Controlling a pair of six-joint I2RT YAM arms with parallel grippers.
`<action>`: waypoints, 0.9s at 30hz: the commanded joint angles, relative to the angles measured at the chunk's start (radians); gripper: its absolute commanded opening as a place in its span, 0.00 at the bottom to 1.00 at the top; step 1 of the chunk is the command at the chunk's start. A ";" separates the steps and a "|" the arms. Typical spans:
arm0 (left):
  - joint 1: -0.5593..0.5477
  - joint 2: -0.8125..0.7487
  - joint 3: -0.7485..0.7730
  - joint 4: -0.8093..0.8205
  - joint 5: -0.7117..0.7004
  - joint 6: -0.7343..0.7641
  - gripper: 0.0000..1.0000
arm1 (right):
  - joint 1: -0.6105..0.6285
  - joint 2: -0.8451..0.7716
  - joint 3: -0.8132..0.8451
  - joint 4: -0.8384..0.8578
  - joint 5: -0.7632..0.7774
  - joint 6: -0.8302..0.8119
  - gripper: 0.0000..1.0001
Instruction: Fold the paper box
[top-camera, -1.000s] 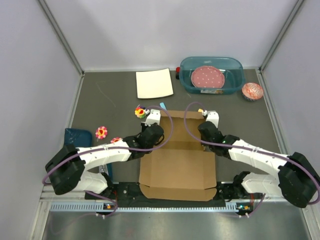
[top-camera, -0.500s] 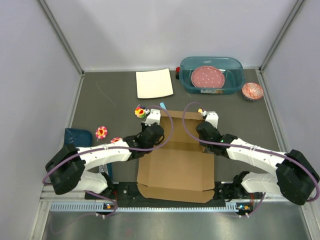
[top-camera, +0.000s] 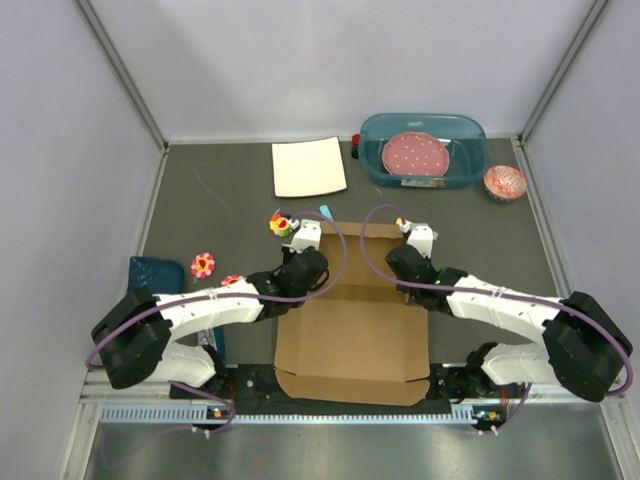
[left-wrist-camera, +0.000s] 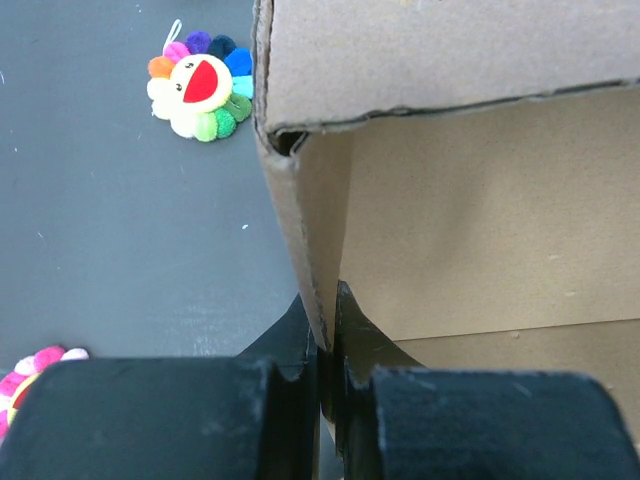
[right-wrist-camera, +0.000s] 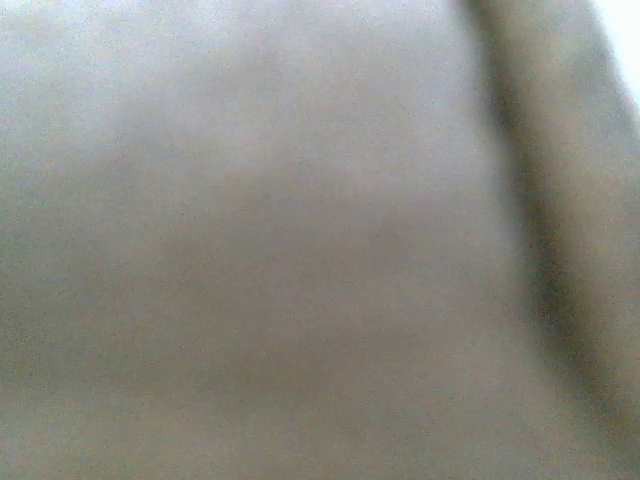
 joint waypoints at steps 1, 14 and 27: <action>-0.008 -0.005 0.030 0.033 -0.006 0.024 0.00 | 0.044 0.045 0.011 -0.080 0.004 0.024 0.00; -0.008 0.001 0.023 0.036 -0.020 0.023 0.00 | 0.050 -0.117 0.029 -0.089 0.060 0.009 0.46; -0.008 -0.013 0.019 0.028 -0.017 0.021 0.00 | -0.002 -0.081 0.167 -0.033 0.150 -0.088 0.47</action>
